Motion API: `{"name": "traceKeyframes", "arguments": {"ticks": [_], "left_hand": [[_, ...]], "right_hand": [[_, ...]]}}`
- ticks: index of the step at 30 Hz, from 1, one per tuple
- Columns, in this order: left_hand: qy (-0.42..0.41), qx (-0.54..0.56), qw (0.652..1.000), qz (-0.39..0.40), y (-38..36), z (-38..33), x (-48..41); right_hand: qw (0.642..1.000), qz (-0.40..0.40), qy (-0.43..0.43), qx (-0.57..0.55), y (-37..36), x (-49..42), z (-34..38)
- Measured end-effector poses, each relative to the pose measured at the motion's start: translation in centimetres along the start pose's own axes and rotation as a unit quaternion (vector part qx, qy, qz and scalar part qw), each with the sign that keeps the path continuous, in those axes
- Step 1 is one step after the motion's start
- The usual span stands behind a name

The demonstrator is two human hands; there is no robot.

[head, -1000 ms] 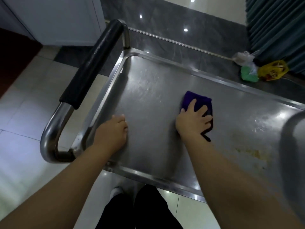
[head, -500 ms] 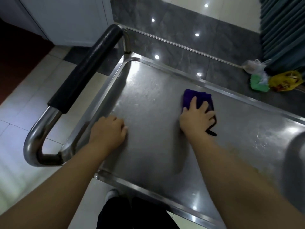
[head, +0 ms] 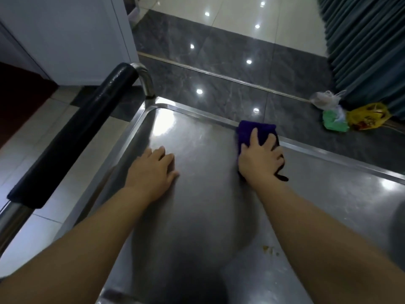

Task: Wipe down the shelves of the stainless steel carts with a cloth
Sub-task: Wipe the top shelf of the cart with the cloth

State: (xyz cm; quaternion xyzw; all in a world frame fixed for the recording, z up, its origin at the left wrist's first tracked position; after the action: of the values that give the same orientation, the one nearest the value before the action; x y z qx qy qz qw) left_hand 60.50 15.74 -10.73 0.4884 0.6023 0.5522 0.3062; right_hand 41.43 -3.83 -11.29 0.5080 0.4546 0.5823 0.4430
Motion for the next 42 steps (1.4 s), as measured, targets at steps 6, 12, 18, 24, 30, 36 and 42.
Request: {"name": "traceKeyframes", "arguments": {"ticks": [6, 12, 18, 24, 30, 36, 42], "left_hand": [[0.019, 0.004, 1.000, 0.004, -0.3, 0.2, -0.1], [0.027, 0.014, 1.000, 0.007, -0.5, 0.6, -0.1], [0.036, 0.002, 0.999, 0.004, -0.5, 0.0, -0.3], [0.050, -0.007, 0.999, 0.001, -1.0, -0.5, 0.4], [-0.002, 0.005, 1.000, -0.005, -1.0, -5.7, 0.2], [-0.084, 0.022, 0.996, 0.007, -2.8, -11.1, 1.4], [-0.080, 0.021, 0.996, 0.015, -3.7, -10.2, 1.9]], "right_hand": [[0.940, 0.002, 0.341, 0.033, -1.7, 5.6, 11.5], [0.996, -0.016, 0.078, -0.027, 0.1, -3.8, 4.1], [0.969, -0.020, 0.247, -0.001, -1.0, 3.5, 6.5], [0.982, -0.054, 0.183, 0.008, 0.5, -0.4, -3.1], [0.998, -0.037, -0.057, -0.012, 1.0, -1.9, -8.3], [0.932, -0.019, 0.362, 0.020, -0.8, 7.0, -2.8], [0.996, -0.031, -0.074, -0.026, 1.3, -1.3, -16.9]]}}
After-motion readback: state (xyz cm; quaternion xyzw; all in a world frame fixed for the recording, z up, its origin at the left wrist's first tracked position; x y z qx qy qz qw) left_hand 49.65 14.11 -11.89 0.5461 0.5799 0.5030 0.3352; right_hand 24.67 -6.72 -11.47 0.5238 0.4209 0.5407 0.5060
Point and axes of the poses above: each hand's wrist, its own x-axis away from the middle knuckle, its own y-axis out of the back of the hand, z = x × y, the point moved 9 cm from there along -x, towards the middle knuckle, and after that the axes turned 7 degrees about -y, right-handed, at the moved point
